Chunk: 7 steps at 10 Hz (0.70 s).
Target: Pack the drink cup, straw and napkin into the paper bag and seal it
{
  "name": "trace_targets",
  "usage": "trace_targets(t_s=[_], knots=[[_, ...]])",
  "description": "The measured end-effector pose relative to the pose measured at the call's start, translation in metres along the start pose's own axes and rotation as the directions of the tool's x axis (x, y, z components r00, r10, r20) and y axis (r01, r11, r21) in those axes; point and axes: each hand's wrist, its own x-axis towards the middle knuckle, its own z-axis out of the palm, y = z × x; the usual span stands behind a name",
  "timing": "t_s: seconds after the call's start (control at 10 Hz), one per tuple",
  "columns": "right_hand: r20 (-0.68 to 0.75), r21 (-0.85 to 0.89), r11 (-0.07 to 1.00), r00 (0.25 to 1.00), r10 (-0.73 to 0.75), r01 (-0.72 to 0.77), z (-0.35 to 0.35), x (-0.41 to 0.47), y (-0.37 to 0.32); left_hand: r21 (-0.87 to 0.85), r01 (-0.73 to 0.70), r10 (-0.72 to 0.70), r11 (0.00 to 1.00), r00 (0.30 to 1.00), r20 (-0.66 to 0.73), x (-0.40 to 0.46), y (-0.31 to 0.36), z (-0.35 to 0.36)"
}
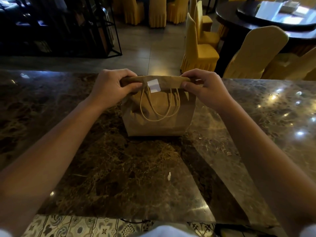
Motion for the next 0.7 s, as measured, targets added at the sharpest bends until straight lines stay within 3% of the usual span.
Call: trace_targets(t_s=[0.2, 0.7], knots=[[0.033, 0.011, 1.000, 0.999, -0.027, 0.027, 0.003, 0.006, -0.001, 0.009, -0.010, 0.010, 1.000, 0.999, 0.041, 0.001, 0.002, 0.000], [0.005, 0.050, 0.998, 1.000, 0.027, -0.027, 0.000, 0.006, -0.014, 0.037, -0.066, 0.067, 0.997, 0.997, -0.039, 0.008, 0.007, -0.001]])
